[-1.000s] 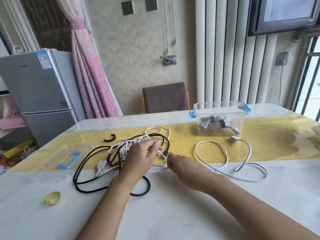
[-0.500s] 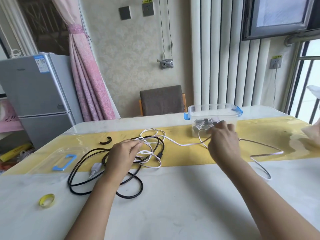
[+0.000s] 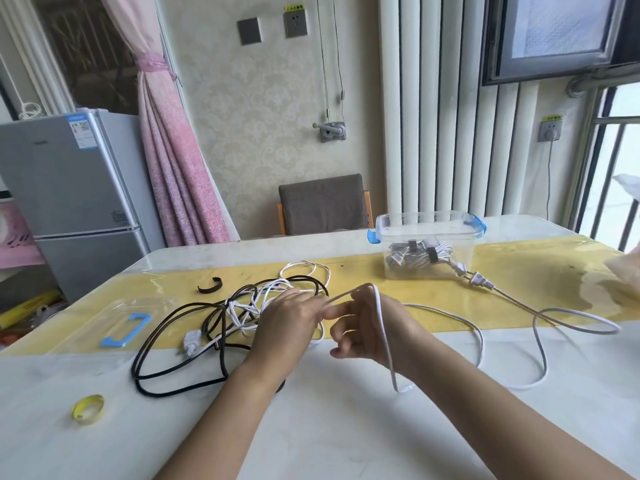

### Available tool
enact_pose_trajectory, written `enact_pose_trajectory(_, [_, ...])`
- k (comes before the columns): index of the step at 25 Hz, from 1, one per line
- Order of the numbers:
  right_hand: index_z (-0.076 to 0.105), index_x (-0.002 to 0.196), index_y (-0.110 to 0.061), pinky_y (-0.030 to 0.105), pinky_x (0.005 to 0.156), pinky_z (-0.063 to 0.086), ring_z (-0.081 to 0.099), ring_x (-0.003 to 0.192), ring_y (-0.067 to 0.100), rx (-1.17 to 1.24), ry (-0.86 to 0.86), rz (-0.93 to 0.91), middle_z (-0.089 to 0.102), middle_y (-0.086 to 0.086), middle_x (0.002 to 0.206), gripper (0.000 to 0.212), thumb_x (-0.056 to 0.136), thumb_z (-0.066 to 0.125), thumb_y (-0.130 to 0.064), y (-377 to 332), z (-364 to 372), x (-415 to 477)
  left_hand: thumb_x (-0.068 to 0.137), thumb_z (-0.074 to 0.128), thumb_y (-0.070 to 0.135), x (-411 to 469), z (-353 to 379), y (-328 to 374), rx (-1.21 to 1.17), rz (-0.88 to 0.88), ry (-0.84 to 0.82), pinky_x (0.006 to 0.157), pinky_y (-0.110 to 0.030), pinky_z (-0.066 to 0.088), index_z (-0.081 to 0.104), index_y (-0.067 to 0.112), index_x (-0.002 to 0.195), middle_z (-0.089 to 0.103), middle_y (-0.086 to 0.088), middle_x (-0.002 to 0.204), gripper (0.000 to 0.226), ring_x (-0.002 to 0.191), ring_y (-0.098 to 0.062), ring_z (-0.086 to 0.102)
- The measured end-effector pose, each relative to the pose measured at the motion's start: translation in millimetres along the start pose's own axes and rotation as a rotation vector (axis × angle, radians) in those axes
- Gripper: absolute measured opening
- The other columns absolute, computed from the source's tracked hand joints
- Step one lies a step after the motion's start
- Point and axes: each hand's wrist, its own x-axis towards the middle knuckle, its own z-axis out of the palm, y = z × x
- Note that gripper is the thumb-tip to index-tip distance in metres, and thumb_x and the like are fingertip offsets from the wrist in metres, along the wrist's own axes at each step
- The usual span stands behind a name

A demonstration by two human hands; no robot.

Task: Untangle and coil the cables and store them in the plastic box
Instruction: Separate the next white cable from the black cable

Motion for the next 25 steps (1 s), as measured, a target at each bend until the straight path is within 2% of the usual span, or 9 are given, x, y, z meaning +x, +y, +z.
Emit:
enact_pose_trajectory(5, [0.065,0.093,-0.001,0.034,0.063,0.056,0.059,0.052,0.027,-0.034,-0.020,-0.099,0.065,0.017,0.077,0.027,0.093,0.038,-0.002,-4,-7,-3,0.086,0.045,0.031,-2,-1,1,-0.033,-0.056,-0.014,0.042,-0.028,0.042,0.067,0.020,0.077,0.055,0.004,0.059,0.027,0.052,-0.020,0.056])
enact_pose_trajectory(7, [0.065,0.093,0.003,0.033,0.059,0.055,0.059,0.053,0.029,0.014,-0.033,-0.033,0.065,0.020,0.076,0.035,0.094,0.033,-0.011,-3,-10,1,0.086,0.041,0.033,-2,-1,3,-0.020,-0.049,-0.012,0.038,-0.028,0.041,0.068,0.019,0.079,0.054,0.003,0.058,0.031,0.049,-0.021,0.055])
enact_pose_trajectory(10, [0.066,0.087,0.002,0.029,0.053,0.052,0.055,0.048,0.024,0.037,-0.072,0.070,0.063,0.016,0.070,0.054,0.098,0.035,-0.041,-8,-19,2,0.086,0.039,0.034,-3,0,7,-0.051,0.000,-0.029,0.036,-0.029,0.042,0.070,0.019,0.085,0.054,0.000,0.059,0.035,0.048,-0.022,0.054])
enact_pose_trajectory(12, [0.068,0.088,-0.003,0.025,0.052,0.051,0.051,0.048,0.016,-0.136,-0.111,0.035,0.060,0.007,0.064,0.040,0.097,0.045,-0.034,-7,-22,-1,0.087,0.040,0.034,-4,-1,8,-0.072,0.032,-0.024,0.038,-0.027,0.042,0.069,0.022,0.090,0.054,0.001,0.060,0.031,0.048,-0.021,0.054])
enact_pose_trajectory(14, [0.066,0.086,-0.008,0.019,0.051,0.044,0.040,0.047,0.010,-0.218,-0.082,-0.079,0.051,-0.002,0.055,0.029,0.099,0.044,-0.021,-4,-21,-1,0.089,0.043,0.036,-3,-4,6,-0.125,-0.003,-0.008,0.045,-0.030,0.046,0.066,0.026,0.092,0.062,0.002,0.067,0.026,0.055,-0.020,0.058])
enact_pose_trajectory(17, [0.059,0.079,-0.012,0.020,0.050,0.029,0.031,0.042,0.005,-0.111,0.123,-0.307,0.037,-0.007,0.049,0.031,0.101,0.038,-0.016,-11,-27,4,0.088,0.052,0.034,-3,-12,-12,-0.151,-0.116,0.109,0.054,-0.025,0.042,0.070,0.020,0.087,0.065,0.005,0.068,0.023,0.058,-0.014,0.056])
enact_pose_trajectory(22, [0.057,0.076,-0.014,0.015,0.044,0.030,0.033,0.042,0.001,0.130,0.469,-0.561,0.036,-0.013,0.045,0.032,0.102,0.038,-0.018,-30,-56,3,0.085,0.069,0.018,-7,-22,-39,-0.176,-0.336,0.161,0.060,-0.031,0.050,0.072,0.014,0.088,0.071,0.002,0.074,0.006,0.065,-0.021,0.064])
enact_pose_trajectory(24, [0.061,0.078,-0.013,0.020,0.048,0.035,0.041,0.047,0.005,0.019,0.610,-0.625,0.042,-0.012,0.049,0.031,0.100,0.040,-0.016,-30,-61,4,0.085,0.068,0.020,-7,-23,-40,-0.185,-0.398,0.169,0.060,-0.031,0.049,0.072,0.017,0.084,0.070,0.005,0.070,0.005,0.065,-0.019,0.064])
enact_pose_trajectory(25, [0.064,0.082,-0.012,0.026,0.054,0.040,0.047,0.055,0.010,-0.186,0.733,-0.656,0.049,-0.008,0.056,0.028,0.098,0.041,-0.013,-30,-65,4,0.086,0.067,0.022,-7,-22,-40,-0.201,-0.424,0.152,0.060,-0.029,0.048,0.072,0.020,0.083,0.069,0.008,0.069,0.007,0.064,-0.016,0.063])
